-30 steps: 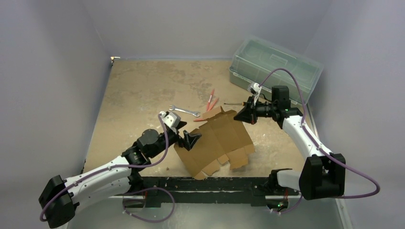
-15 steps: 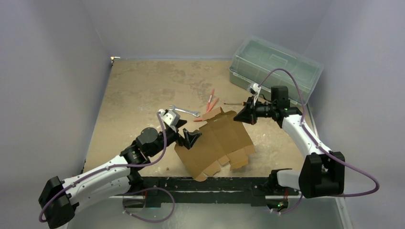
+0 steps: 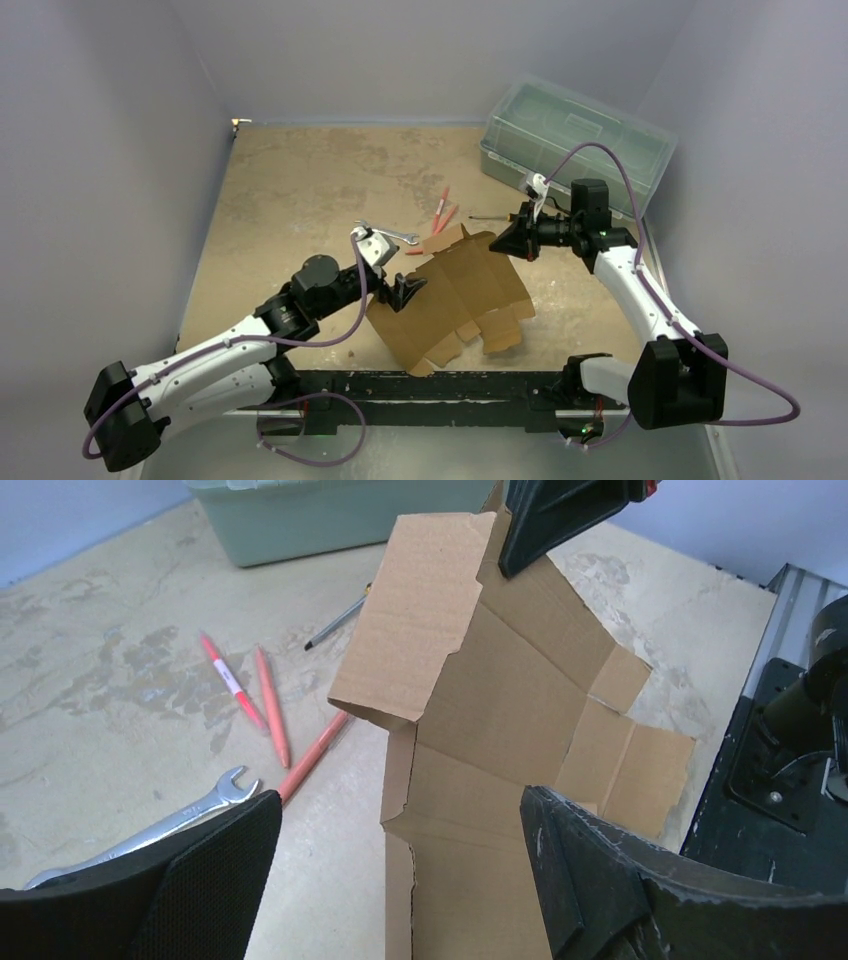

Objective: Fold the paper box

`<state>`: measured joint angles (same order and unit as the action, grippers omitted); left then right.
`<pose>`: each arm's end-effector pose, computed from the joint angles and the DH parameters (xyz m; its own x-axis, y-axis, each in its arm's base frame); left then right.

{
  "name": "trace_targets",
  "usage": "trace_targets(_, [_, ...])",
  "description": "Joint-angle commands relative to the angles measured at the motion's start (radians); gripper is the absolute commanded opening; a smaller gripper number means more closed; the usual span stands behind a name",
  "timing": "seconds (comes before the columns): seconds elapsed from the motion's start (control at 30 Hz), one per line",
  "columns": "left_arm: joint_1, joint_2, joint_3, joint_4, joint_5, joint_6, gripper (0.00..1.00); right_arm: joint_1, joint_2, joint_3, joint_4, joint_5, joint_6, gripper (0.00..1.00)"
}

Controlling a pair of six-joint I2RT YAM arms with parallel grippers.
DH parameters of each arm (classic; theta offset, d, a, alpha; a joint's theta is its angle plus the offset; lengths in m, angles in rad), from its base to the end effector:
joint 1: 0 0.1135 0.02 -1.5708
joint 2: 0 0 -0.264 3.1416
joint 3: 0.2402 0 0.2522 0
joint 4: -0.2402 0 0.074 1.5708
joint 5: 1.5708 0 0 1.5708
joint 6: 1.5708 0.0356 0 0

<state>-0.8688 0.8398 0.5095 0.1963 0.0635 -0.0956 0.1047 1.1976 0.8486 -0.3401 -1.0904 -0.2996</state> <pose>0.1297 -0.1568 0.2727 -0.1625 0.0446 -0.9857 0.7907 0.6034 -0.1030 0.2396 0.0569 0.2744 -0.3890 -0.1780 -0.9039 -0.8832 0.3512 0.3110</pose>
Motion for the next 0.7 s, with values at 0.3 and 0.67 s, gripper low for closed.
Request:
trace_targets(0.3, [0.000,-0.086,-0.178,0.285,-0.023,0.026,0.82,0.004,0.007,0.023,0.015,-0.040,0.006,0.00])
trace_targets(0.67, [0.001,-0.025,-0.148,0.351,-0.020,-0.093,0.68,0.003,0.005,0.021,0.019,-0.026,0.010,0.00])
